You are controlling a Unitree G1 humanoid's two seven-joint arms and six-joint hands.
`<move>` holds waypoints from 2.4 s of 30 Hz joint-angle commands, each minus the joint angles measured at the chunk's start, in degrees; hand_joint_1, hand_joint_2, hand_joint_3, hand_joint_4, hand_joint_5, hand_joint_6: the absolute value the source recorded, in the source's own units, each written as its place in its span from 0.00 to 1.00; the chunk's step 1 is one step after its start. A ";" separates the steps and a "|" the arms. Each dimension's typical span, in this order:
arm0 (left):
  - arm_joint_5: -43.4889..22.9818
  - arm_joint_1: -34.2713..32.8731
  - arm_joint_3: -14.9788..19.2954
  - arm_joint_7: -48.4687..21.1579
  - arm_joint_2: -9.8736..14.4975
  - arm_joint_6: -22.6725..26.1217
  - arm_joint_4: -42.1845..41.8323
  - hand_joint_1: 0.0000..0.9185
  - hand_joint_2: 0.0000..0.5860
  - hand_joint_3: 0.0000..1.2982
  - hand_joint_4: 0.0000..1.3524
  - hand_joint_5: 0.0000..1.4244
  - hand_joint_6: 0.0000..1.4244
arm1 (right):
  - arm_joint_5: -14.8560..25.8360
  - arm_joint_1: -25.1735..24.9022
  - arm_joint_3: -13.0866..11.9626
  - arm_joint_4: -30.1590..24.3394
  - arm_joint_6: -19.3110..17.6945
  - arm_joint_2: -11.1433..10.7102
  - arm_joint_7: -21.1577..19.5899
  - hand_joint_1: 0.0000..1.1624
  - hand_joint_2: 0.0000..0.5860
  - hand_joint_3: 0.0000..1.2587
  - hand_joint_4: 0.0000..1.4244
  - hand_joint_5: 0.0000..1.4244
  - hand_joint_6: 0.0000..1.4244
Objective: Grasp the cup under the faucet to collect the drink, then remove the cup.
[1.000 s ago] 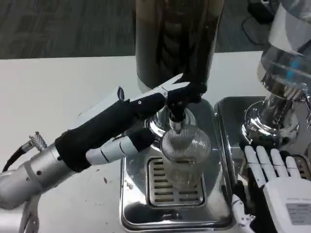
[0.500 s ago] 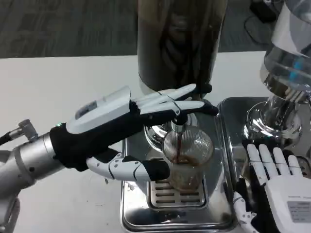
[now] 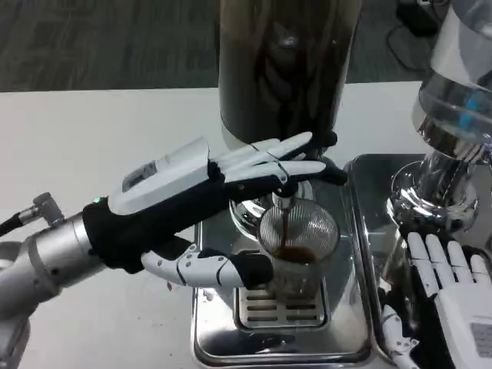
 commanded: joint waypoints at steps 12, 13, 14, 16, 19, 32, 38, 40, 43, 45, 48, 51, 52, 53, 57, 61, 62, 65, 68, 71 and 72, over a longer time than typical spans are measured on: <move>3.75 1.61 -3.89 1.08 1.83 -1.51 -1.22 0.00 0.37 0.14 0.00 0.11 0.04 | 31.22 -1.82 -7.24 -1.83 -11.53 3.18 11.06 0.26 0.52 0.00 0.00 0.00 0.00; 3.77 1.72 -3.83 1.26 1.85 -1.41 -1.34 0.00 0.37 0.14 0.00 0.11 0.04 | 31.33 -2.14 -7.17 -1.96 -11.73 2.76 11.97 0.27 0.51 0.00 0.00 0.00 0.00; 3.81 1.81 -3.82 1.48 1.91 -1.31 -1.49 0.00 0.37 0.14 0.00 0.11 0.04 | 32.10 -2.55 -7.14 -2.11 -11.75 2.56 13.38 0.28 0.49 0.00 0.00 0.00 0.00; 3.94 2.05 -3.79 1.92 1.97 -1.08 -1.78 0.00 0.38 0.14 0.00 0.11 0.04 | 33.17 -3.18 -7.36 -2.27 -11.23 2.53 15.47 0.30 0.43 0.00 0.00 0.00 0.00; 4.25 2.23 -3.75 2.53 2.09 -0.96 -2.06 0.00 0.38 0.14 0.00 0.11 0.04 | 33.67 -4.22 -7.76 -2.23 -10.40 2.42 17.83 0.33 0.39 0.00 0.00 0.00 0.00; 5.16 3.26 -3.35 4.48 2.72 0.17 -3.77 0.00 0.38 0.15 0.00 0.11 0.04 | 33.50 -9.61 -7.46 0.77 -7.96 3.05 22.86 0.46 0.33 0.00 0.00 0.00 0.00; 5.39 3.98 -3.03 5.17 3.00 1.02 -5.01 0.00 0.38 0.15 0.00 0.11 0.04 | 35.07 -10.31 -7.50 0.20 -8.03 2.57 25.63 0.49 0.33 0.00 0.00 0.00 0.00; 5.49 4.09 -2.95 5.27 3.04 1.22 -5.31 0.00 0.38 0.16 0.00 0.11 0.04 | 34.81 -10.53 -7.44 0.05 -7.01 2.52 26.36 0.49 0.33 0.00 0.00 0.00 0.00; 5.69 4.22 -2.86 5.46 3.00 1.56 -5.84 0.00 0.38 0.16 0.00 0.12 0.04 | 34.67 -11.25 -7.58 0.56 -6.49 2.91 26.58 0.49 0.33 0.00 0.00 0.00 0.00; 5.80 4.30 -2.87 5.66 3.01 1.83 -6.13 0.00 0.38 0.16 0.00 0.12 0.04 | 34.46 -12.03 -7.59 1.04 -6.20 3.37 26.09 0.47 0.33 0.00 0.00 0.00 0.00; 5.99 4.44 -2.71 5.93 3.01 2.33 -6.57 0.00 0.38 0.16 0.00 0.12 0.04 | 34.92 -12.56 -7.62 1.13 -6.17 3.56 26.29 0.47 0.32 0.00 0.00 0.00 0.00; 6.16 4.59 -2.58 6.17 3.09 2.72 -6.92 0.00 0.38 0.17 0.00 0.13 0.04 | 34.85 -12.80 -7.25 0.78 -6.56 3.52 26.53 0.47 0.32 0.00 0.00 0.00 0.00; 6.23 4.64 -2.53 6.25 3.12 2.84 -7.03 0.00 0.38 0.17 0.00 0.13 0.04 | 34.96 -13.09 -6.99 1.05 -6.74 3.39 26.89 0.47 0.32 0.00 0.00 0.00 0.00; 6.24 4.73 -2.46 6.30 3.18 2.94 -7.15 0.00 0.38 0.17 0.00 0.13 0.04 | 34.96 -13.22 -6.74 1.23 -6.77 3.30 27.15 0.47 0.32 0.00 0.00 0.00 0.00; 6.32 5.08 -2.15 6.38 3.32 3.48 -7.74 0.00 0.38 0.17 0.00 0.13 0.04 | 35.30 -13.21 -6.69 1.60 -6.54 3.57 27.12 0.47 0.32 0.00 0.00 0.00 0.00; 6.64 5.47 -1.56 6.74 3.18 3.87 -7.95 0.00 0.39 0.17 0.00 0.13 0.04 | 35.77 -14.33 -6.69 3.02 -6.52 4.23 26.65 0.46 0.32 0.00 0.00 0.00 0.00; 6.87 5.56 -1.30 6.97 3.10 3.90 -7.95 0.00 0.39 0.17 0.00 0.13 0.04 | 35.60 -14.55 -6.60 3.08 -6.28 4.19 26.75 0.46 0.32 0.00 0.00 0.00 0.00; 8.06 6.16 0.46 8.80 2.94 3.92 -8.22 0.00 0.37 0.17 0.00 0.13 0.02 | 35.72 -13.97 -6.95 2.92 -6.22 4.30 26.54 0.46 0.32 0.00 0.00 0.00 0.00; 9.58 8.15 3.97 12.54 2.40 3.94 -9.00 0.00 0.37 0.17 0.00 0.12 0.00 | 35.90 -13.90 -6.83 3.20 -6.87 4.48 26.41 0.46 0.32 0.00 0.00 0.00 0.00; 11.31 10.03 6.84 15.44 2.04 4.24 -9.16 0.00 0.37 0.17 0.00 0.12 0.00 | 35.94 -14.19 -6.50 2.99 -6.86 4.49 26.91 0.46 0.32 0.00 0.00 0.00 0.00; 11.86 10.69 7.81 16.34 2.00 4.49 -9.09 0.00 0.37 0.15 0.00 0.10 0.00 | 35.94 -14.11 -6.46 2.72 -6.79 4.45 27.04 0.46 0.32 0.00 0.00 0.00 0.00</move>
